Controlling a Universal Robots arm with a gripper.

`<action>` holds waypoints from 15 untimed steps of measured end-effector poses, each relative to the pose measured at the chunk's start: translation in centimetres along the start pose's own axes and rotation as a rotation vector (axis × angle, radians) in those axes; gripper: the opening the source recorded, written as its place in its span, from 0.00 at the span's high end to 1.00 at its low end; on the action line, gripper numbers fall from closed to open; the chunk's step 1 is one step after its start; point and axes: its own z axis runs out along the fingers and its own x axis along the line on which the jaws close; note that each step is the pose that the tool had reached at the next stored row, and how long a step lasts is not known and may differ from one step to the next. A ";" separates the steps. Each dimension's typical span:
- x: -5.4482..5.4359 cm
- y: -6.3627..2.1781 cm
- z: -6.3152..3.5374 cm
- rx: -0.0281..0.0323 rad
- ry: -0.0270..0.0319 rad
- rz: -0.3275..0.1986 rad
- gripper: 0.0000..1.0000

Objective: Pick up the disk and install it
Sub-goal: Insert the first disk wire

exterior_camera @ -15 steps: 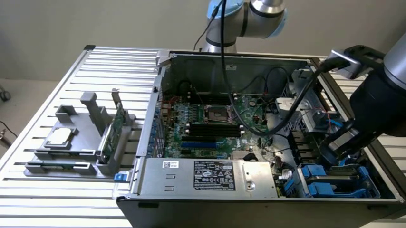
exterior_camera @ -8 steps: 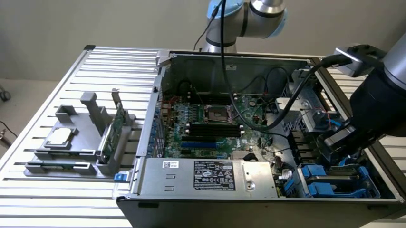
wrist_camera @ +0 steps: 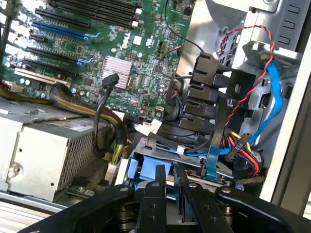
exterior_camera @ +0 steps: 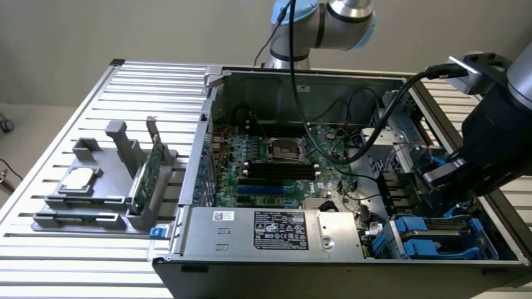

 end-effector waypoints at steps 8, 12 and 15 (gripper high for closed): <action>0.0 0.05 -1.25 -0.0001 -0.0047 0.108 0.78; 0.0 0.08 -1.92 -0.0001 -0.0068 0.157 0.78; 0.0 0.10 -2.36 -0.0002 -0.0084 0.194 0.78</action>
